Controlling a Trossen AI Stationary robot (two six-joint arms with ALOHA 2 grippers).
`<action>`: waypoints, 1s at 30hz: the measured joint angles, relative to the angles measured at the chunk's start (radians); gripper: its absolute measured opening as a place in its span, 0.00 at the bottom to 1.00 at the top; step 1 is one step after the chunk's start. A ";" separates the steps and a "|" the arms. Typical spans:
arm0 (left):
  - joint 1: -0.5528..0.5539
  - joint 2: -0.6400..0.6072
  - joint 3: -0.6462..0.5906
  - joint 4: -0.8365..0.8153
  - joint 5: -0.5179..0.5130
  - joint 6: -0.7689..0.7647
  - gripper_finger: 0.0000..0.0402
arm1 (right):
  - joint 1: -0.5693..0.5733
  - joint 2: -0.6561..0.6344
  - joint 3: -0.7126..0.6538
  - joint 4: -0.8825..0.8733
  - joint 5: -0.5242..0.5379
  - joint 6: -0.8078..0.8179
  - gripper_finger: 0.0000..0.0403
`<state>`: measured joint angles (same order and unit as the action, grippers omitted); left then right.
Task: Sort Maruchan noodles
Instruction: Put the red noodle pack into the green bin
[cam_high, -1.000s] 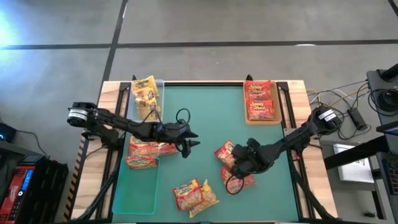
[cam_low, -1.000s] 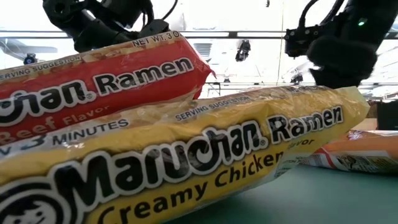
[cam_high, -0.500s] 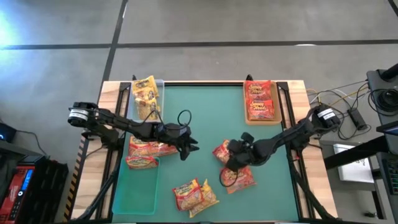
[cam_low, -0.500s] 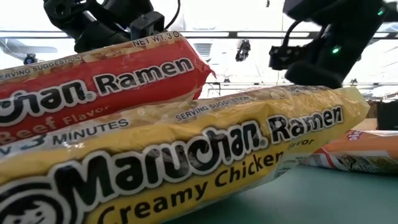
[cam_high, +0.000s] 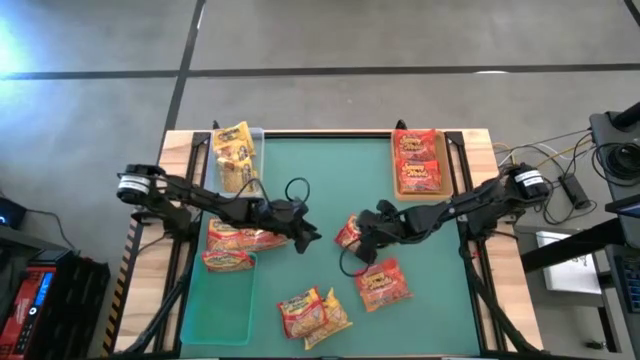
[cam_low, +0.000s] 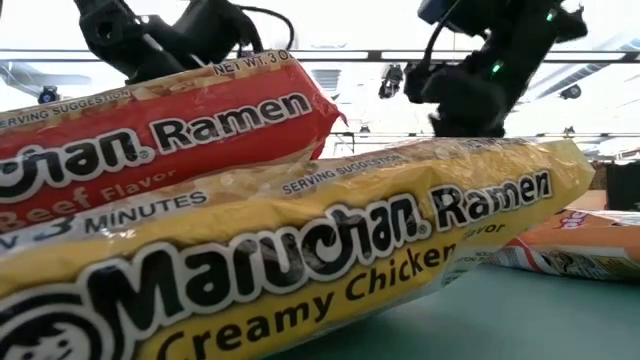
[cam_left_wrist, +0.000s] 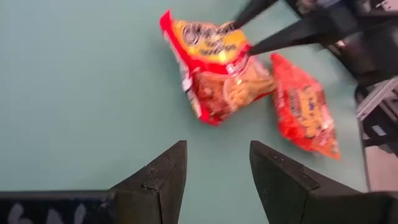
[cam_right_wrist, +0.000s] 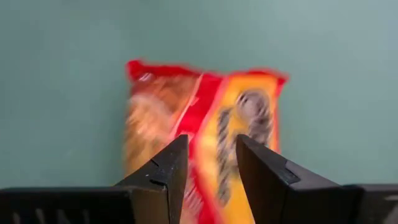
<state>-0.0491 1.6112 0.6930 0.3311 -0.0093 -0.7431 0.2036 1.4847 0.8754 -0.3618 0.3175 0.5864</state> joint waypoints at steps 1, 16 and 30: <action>0.004 0.021 0.000 0.017 0.000 -0.003 0.39 | 0.007 -0.010 0.003 -0.023 -0.037 0.023 0.32; 0.038 0.267 0.066 0.286 0.151 0.001 0.39 | 0.076 0.035 -0.032 -0.100 -0.078 0.173 0.32; 0.103 0.328 0.193 0.270 0.151 0.106 0.45 | 0.080 0.106 -0.045 -0.098 -0.069 0.171 0.32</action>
<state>0.0538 1.9397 0.8856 0.6006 0.1417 -0.6374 0.2840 1.5903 0.8303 -0.4594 0.2490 0.7577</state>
